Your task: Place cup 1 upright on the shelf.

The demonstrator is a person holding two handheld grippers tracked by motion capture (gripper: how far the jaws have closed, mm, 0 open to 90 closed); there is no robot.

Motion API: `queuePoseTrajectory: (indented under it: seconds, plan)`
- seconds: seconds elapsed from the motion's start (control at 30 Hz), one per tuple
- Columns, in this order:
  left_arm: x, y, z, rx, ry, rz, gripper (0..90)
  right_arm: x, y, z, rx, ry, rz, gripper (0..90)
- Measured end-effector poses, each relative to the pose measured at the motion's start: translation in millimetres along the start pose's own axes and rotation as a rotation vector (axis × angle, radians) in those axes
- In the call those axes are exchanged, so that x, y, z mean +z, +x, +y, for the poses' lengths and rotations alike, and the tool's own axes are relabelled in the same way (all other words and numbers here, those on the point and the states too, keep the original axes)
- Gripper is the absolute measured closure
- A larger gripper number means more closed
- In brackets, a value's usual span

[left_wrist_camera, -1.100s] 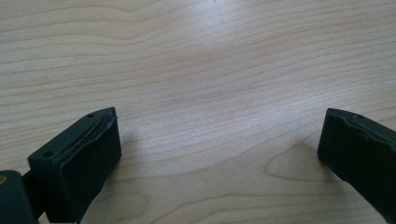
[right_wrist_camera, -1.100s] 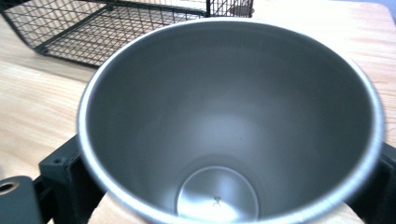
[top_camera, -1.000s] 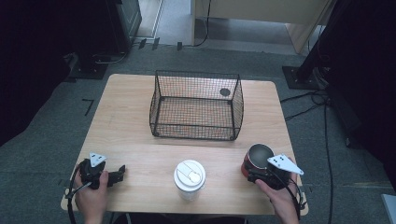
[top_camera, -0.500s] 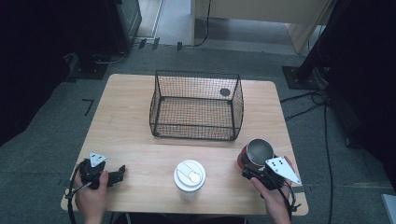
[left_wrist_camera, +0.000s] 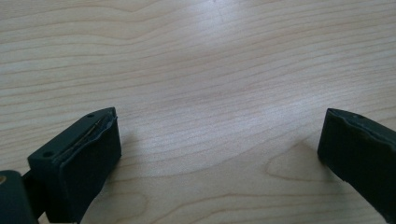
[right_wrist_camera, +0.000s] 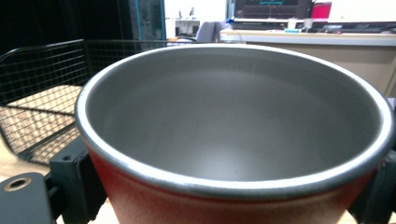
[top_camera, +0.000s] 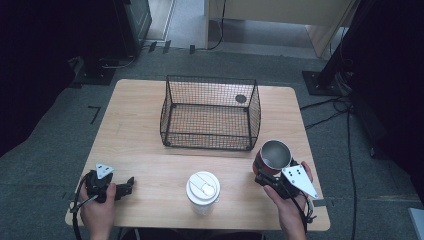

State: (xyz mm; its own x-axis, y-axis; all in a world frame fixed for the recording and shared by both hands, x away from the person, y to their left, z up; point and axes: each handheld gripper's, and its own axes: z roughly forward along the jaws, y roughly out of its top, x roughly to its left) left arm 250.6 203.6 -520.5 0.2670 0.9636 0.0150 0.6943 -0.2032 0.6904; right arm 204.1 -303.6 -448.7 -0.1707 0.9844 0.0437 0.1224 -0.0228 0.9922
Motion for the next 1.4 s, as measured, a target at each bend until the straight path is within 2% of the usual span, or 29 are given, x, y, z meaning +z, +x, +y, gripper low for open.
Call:
queuePoseTrajectory:
  seconds: [0.07, 0.17, 0.2, 0.3, 0.47, 0.5, 0.53, 0.63, 0.7, 0.83, 1.07, 1.3, 1.4]
  plan:
    - [0.0, 0.0, 0.0, 0.000, 0.000, 0.000, 0.0, 2.3, -0.5, -0.5, -0.017, -0.031, -0.008, 7.4]
    - [0.0, 0.0, 0.0, 0.000, 0.000, 0.000, 0.0, 6.6, 1.1, -2.4, -0.062, -0.117, -0.002, 7.4]
    - [0.0, 0.0, 0.0, 0.000, 0.000, 0.000, 0.0, 7.3, 2.2, -1.6, -0.070, -0.123, -0.003, 7.4]
    - [0.0, 0.0, 0.0, 0.000, 0.000, 0.000, 0.0, 8.5, 5.5, 2.7, -0.047, -0.139, 0.018, 7.4]
    - [0.0, 0.0, 0.0, 0.000, 0.000, 0.000, 0.0, 13.2, 11.8, 11.5, -0.037, -0.214, 0.036, 7.4]
    - [0.0, 0.0, 0.0, 0.000, 0.000, 0.000, 0.0, 13.2, 11.8, 11.5, -0.037, -0.214, 0.036, 7.4]
    - [0.0, 0.0, 0.0, 0.000, 0.000, 0.000, 0.0, 15.6, 15.1, 16.2, -0.031, -0.246, 0.044, 7.4]
    - [0.0, 0.0, 0.0, 0.000, 0.000, 0.000, 0.0, 17.9, 18.7, 21.6, -0.031, -0.268, 0.052, 7.4]
    - [0.0, 0.0, 0.0, 0.000, 0.000, 0.000, 0.0, 21.7, 25.4, 28.6, -0.035, -0.306, 0.042, 7.4]
    - [0.1, -0.1, 0.0, -0.002, -0.002, 0.001, 0.0, 27.1, 33.8, 36.5, -0.043, -0.336, 0.054, 7.4]
    - [0.1, -0.1, 0.0, -0.002, -0.002, 0.000, 0.0, 38.1, 46.9, 48.8, -0.049, -0.357, 0.081, 7.4]
    - [0.1, -0.2, 0.0, -0.002, -0.002, 0.000, 0.0, 48.9, 52.3, 58.9, -0.045, -0.377, 0.096, 7.4]
    - [0.2, -0.3, 0.1, 0.000, -0.002, -0.001, 0.0, 56.9, 53.7, 64.8, -0.057, -0.375, 0.097, 7.4]
